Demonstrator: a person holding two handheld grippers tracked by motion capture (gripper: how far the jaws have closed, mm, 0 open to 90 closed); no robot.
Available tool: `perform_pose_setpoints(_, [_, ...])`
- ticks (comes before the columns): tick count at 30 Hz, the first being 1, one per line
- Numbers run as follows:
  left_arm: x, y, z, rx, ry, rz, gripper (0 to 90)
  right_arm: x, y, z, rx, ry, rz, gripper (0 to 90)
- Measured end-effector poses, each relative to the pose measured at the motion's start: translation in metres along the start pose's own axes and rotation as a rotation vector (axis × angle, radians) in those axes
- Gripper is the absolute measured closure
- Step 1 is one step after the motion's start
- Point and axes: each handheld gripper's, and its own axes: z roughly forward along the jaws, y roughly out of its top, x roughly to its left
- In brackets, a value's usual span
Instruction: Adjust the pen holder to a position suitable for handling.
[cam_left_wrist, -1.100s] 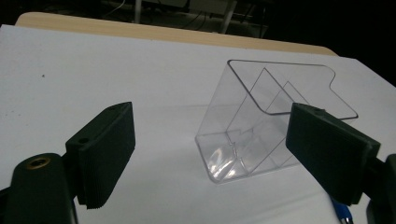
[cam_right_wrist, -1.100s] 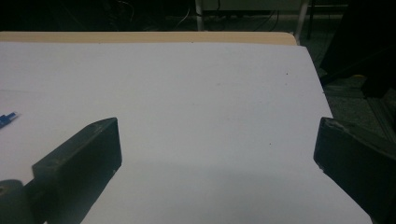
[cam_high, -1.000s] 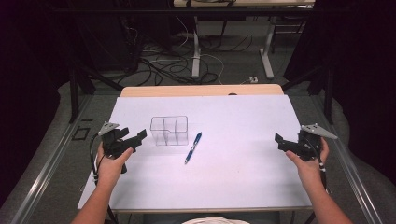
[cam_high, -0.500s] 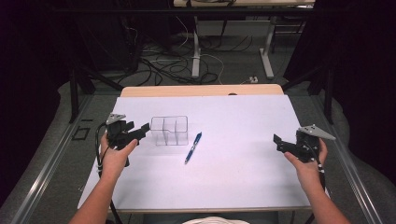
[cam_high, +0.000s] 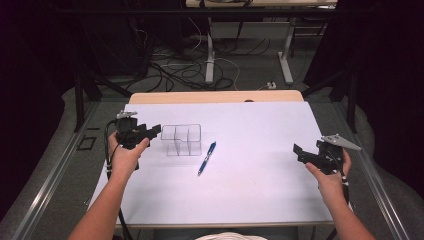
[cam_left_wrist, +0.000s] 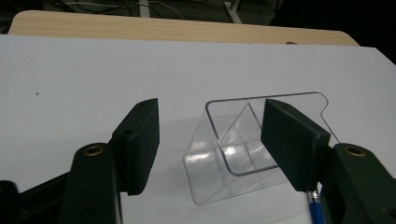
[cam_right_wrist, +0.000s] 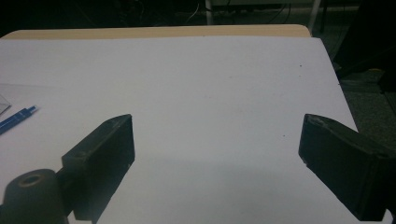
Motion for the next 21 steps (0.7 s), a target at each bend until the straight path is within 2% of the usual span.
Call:
perform_pose_setpoints(2, [0.000,0.002,0.001,0.001,-0.003,-0.005,38.0,0.000,0.000,0.000,0.003,0.003,0.003,10.7])
perform_pose_setpoints(4, [0.000,0.006,0.002,0.009,-0.012,-0.030,39.1,0.000,-0.001,0.002,-0.011,0.001,0.010,11.8])
perform_pose_setpoints(5, [0.000,0.008,0.002,0.031,-0.019,-0.043,40.0,-0.001,0.000,0.000,0.007,0.004,0.000,12.1])
perform_pose_setpoints(10, [-0.002,0.017,0.006,0.094,-0.023,-0.075,42.2,-0.001,-0.001,0.001,0.008,0.004,0.018,12.8])
perform_pose_setpoints(11, [-0.002,0.019,0.009,0.105,-0.015,-0.091,42.9,-0.002,-0.001,0.000,0.009,0.006,0.019,13.0])
perform_pose_setpoints(13, [-0.002,0.020,0.009,0.113,-0.011,-0.087,43.5,-0.002,-0.001,0.002,-0.006,0.006,0.016,13.4])
perform_pose_setpoints(14, [-0.002,0.021,0.011,0.121,-0.015,-0.104,44.1,-0.003,-0.001,0.002,-0.011,0.005,0.010,13.6])
perform_pose_setpoints(15, [-0.002,0.021,0.012,0.142,-0.007,-0.095,44.7,-0.003,-0.001,0.002,-0.010,0.006,0.011,13.8])
perform_pose_setpoints(18, [-0.004,0.022,0.018,0.173,0.005,-0.119,46.2,-0.003,-0.001,0.001,0.005,0.006,0.017,14.1])
perform_pose_setpoints(19, [-0.003,0.023,0.018,0.195,0.005,-0.111,46.7,-0.003,-0.001,0.001,0.006,0.007,0.018,14.1])
perform_pose_setpoints(21, [-0.004,0.022,0.020,0.188,0.018,-0.112,48.3,-0.004,-0.001,0.001,0.008,0.010,0.010,14.1])
